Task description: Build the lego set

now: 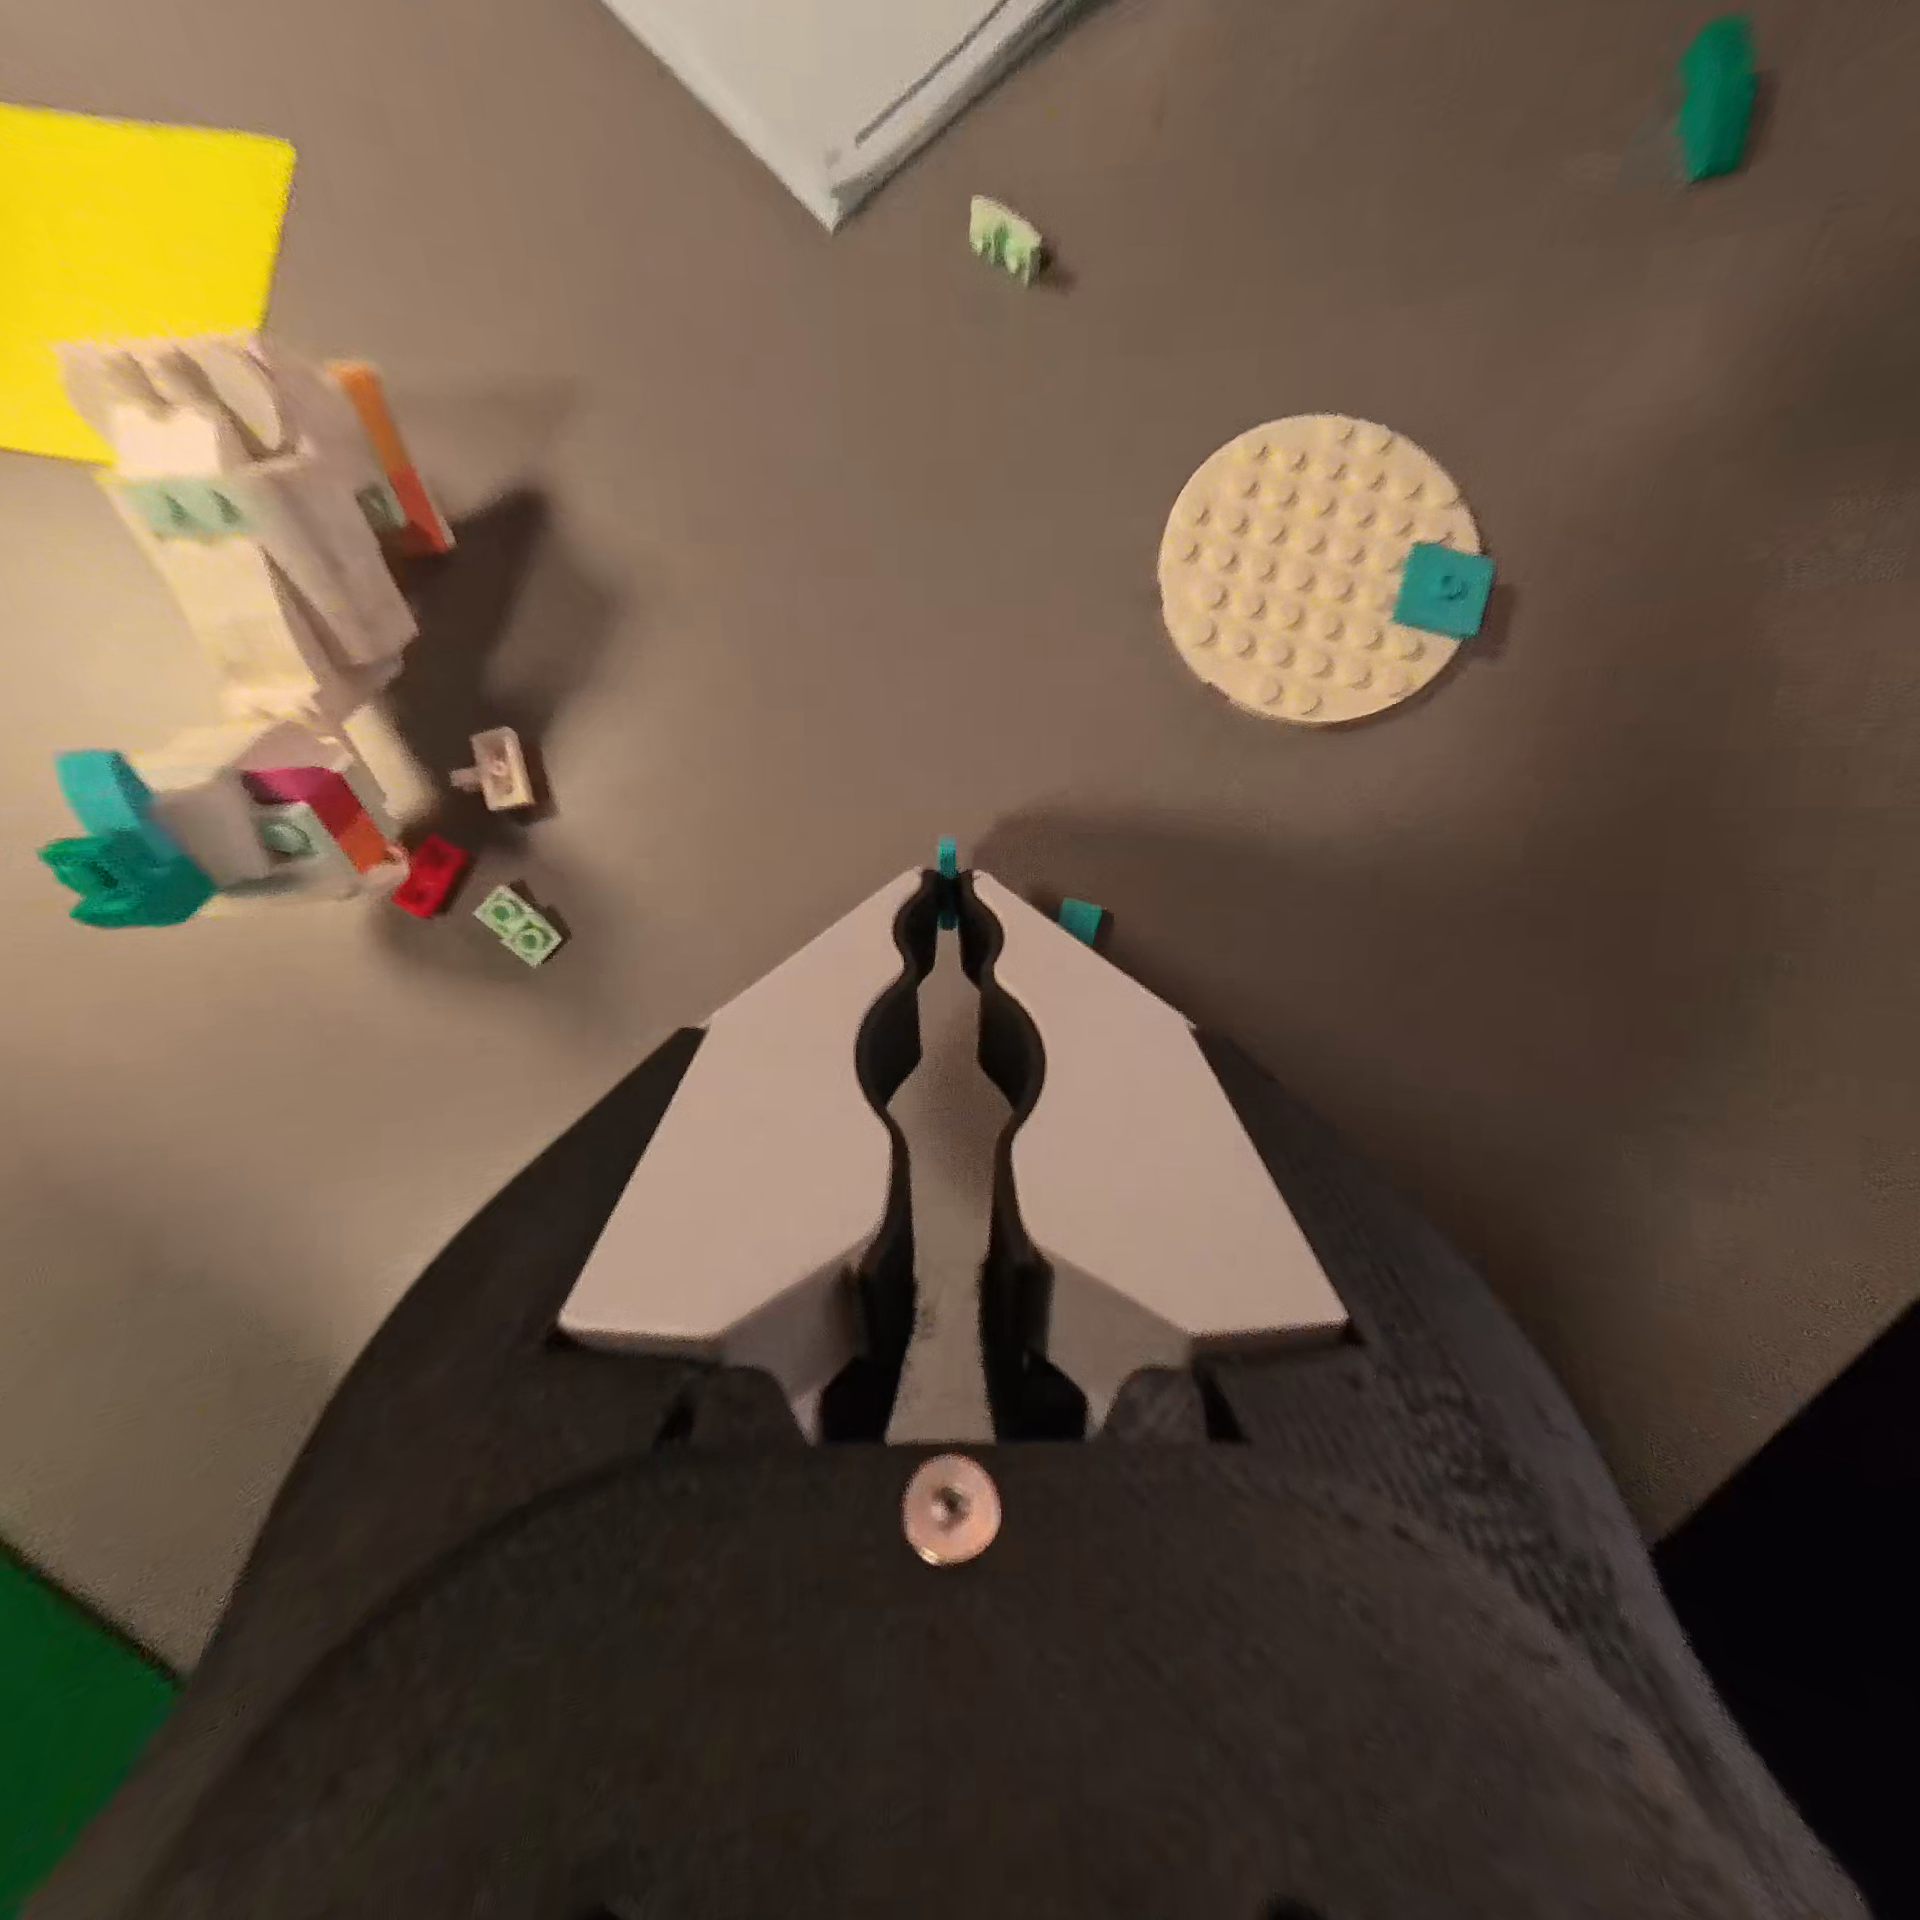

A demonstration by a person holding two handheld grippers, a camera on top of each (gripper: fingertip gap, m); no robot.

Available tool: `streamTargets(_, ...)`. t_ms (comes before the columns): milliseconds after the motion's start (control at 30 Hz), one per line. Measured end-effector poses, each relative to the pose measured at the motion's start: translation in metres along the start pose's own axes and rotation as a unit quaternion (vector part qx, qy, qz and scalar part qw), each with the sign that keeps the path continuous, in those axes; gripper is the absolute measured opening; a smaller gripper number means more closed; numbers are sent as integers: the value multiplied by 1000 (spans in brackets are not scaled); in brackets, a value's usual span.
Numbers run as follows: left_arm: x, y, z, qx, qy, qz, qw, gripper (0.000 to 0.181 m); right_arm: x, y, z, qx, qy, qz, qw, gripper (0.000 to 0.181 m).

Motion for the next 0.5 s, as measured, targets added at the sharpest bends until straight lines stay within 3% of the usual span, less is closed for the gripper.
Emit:
streamTargets(133, -8, 9, 3, -3, -20, 10, 1000, 5, 0, 0, 0, 2, 3, 1, 1000, 68)
streamTargets(200, -8, 9, 7, 3, -33, 7, 999, 16, 0, 0, 0, 2, 3, 0, 1000, 68)
streamTargets(300, -1, -2, 16, 24, -52, -23, 998, 24, 0, 0, 0, 2, 3, -1, 1000, 68)
streamTargets(400, 18, -43, 30, 72, -54, -106, 990, 32, 0, -1, 0, 2, 5, -1, 1000, 68)
streamTargets(500, 26, -105, 37, 107, -56, -186, 975, 38, 0, -1, 0, 2, 5, -1, 1000, 68)
Point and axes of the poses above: each gripper's, where its closed fingertips meet, y out along the fingers, x out of its top, z = x × y across the jaws, the point moved 1 cm from there along -y, back along the fingers, and after that the axes turned 10 degrees about y, right-handed, at the moved point
